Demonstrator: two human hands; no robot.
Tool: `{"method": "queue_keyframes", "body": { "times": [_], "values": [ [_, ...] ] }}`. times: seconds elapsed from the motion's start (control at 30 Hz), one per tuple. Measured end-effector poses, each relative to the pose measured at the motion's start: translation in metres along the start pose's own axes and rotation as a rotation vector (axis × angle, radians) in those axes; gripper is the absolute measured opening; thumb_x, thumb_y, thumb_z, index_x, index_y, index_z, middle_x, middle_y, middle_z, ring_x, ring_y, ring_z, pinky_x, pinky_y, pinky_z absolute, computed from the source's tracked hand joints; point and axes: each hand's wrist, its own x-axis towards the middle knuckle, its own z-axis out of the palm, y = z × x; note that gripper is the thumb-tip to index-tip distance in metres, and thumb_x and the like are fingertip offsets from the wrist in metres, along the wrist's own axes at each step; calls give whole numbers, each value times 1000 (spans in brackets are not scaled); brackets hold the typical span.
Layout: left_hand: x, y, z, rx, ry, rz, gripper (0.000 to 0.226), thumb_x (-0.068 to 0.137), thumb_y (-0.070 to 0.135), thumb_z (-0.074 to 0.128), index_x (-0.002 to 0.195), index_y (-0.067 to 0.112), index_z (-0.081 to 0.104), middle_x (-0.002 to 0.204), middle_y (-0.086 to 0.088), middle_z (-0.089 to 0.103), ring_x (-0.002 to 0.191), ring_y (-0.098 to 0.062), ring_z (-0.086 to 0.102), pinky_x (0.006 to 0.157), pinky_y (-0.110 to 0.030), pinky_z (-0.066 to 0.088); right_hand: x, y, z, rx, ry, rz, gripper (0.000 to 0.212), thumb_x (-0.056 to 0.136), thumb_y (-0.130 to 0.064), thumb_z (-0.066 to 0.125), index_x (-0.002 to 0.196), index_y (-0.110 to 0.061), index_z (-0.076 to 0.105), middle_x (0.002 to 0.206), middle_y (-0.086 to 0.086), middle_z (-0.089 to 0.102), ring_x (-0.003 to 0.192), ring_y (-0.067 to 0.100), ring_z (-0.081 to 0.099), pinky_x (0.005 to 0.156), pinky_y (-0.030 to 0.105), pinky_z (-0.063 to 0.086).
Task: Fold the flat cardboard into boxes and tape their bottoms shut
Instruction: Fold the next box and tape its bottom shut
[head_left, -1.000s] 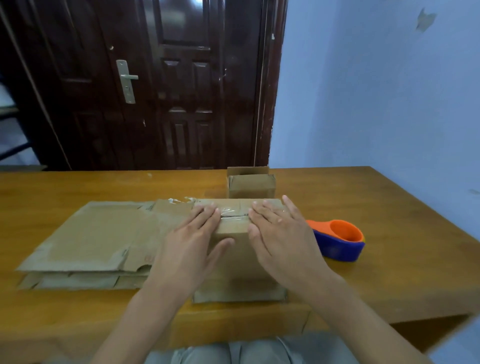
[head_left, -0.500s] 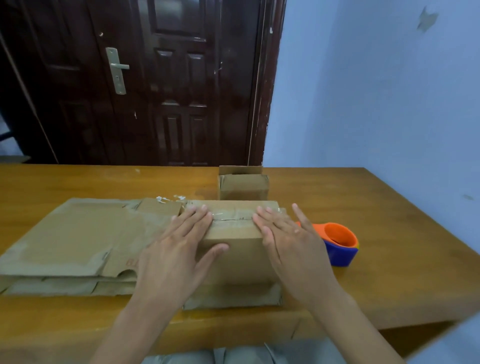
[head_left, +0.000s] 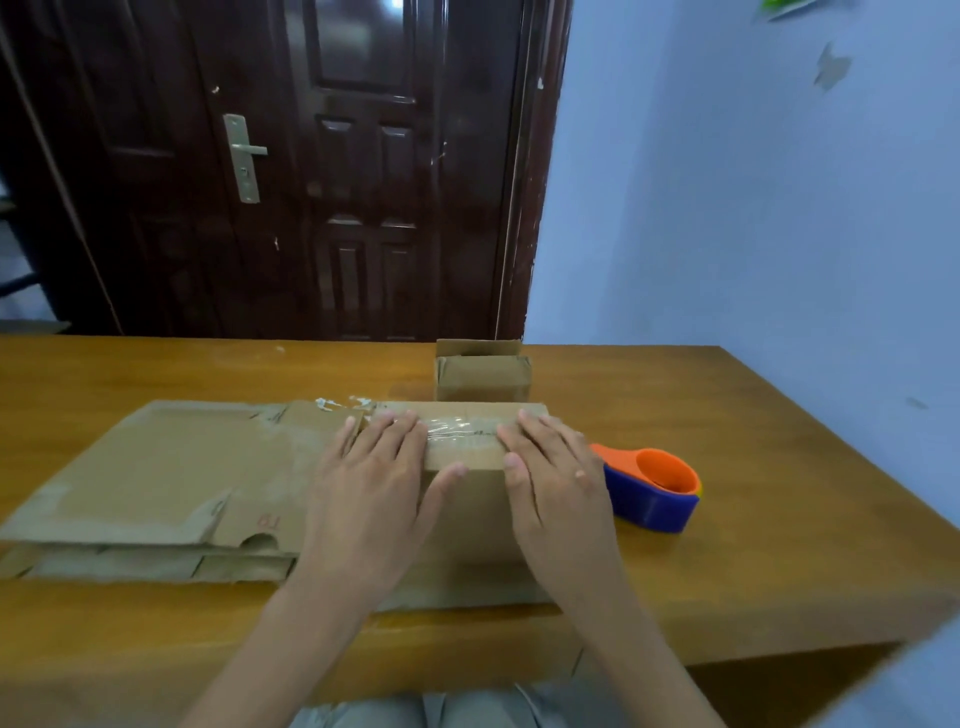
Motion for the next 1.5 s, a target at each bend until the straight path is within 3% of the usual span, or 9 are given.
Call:
{"method": "queue_keyframes", "body": {
  "times": [0.2,0.33,0.5,0.63,0.8,1.1,1.33,1.43,1.5],
  "values": [
    [15,37,-4,12,30,138,65,109,48,24,147,7,56,153,-13,56,136,-29,56,111,-49,48,-1,11,-8,-48,-47,-40,48,112,-51,25,145,-39,58,159,-5,49,154,12,33,128,49,22],
    [13,48,10,-6,35,179,69,111,53,13,154,15,51,152,-5,58,141,-23,54,115,-45,46,-6,12,-10,92,-83,9,48,111,-49,25,151,-40,50,167,-6,37,155,7,28,131,41,15],
    [14,47,15,18,93,171,68,106,59,29,151,16,56,150,-3,60,140,-21,55,116,-42,44,-5,26,-16,559,-56,243,45,112,-47,37,155,-41,44,154,-24,50,143,-1,43,118,35,42],
    [12,50,16,1,107,156,65,106,59,38,148,15,59,150,-4,60,140,-21,55,115,-40,39,-9,24,-11,585,-26,261,51,112,-47,33,161,-34,37,155,-17,52,138,-9,46,109,16,46],
    [11,52,17,4,104,138,66,104,60,40,147,15,60,150,-4,60,139,-21,55,116,-39,38,-12,18,5,580,51,319,52,111,-53,33,161,-37,38,152,-14,57,137,2,54,106,35,55],
    [11,56,17,-1,109,118,72,98,65,43,147,15,59,151,-4,59,139,-21,56,116,-39,39,-12,18,-4,607,49,367,50,109,-45,47,155,-26,49,142,-11,65,127,-4,58,96,8,49],
    [12,53,6,-28,47,131,81,94,75,35,150,19,57,153,0,58,141,-18,54,113,-39,45,-13,34,-2,489,3,290,48,110,-52,43,152,-33,52,147,-11,62,136,6,56,105,39,55],
    [20,32,-11,-97,-76,195,83,91,80,19,156,35,45,161,17,44,146,-8,45,103,-34,53,-14,38,-4,490,-12,287,49,108,-57,42,151,-37,53,152,-12,57,143,7,49,112,44,50],
    [26,6,-17,-291,-145,230,76,91,78,23,151,39,51,158,24,44,149,-2,37,113,-35,47,-15,39,-5,516,-7,274,52,108,-61,40,151,-36,53,151,-14,58,142,7,50,113,45,49]
  ]
}}
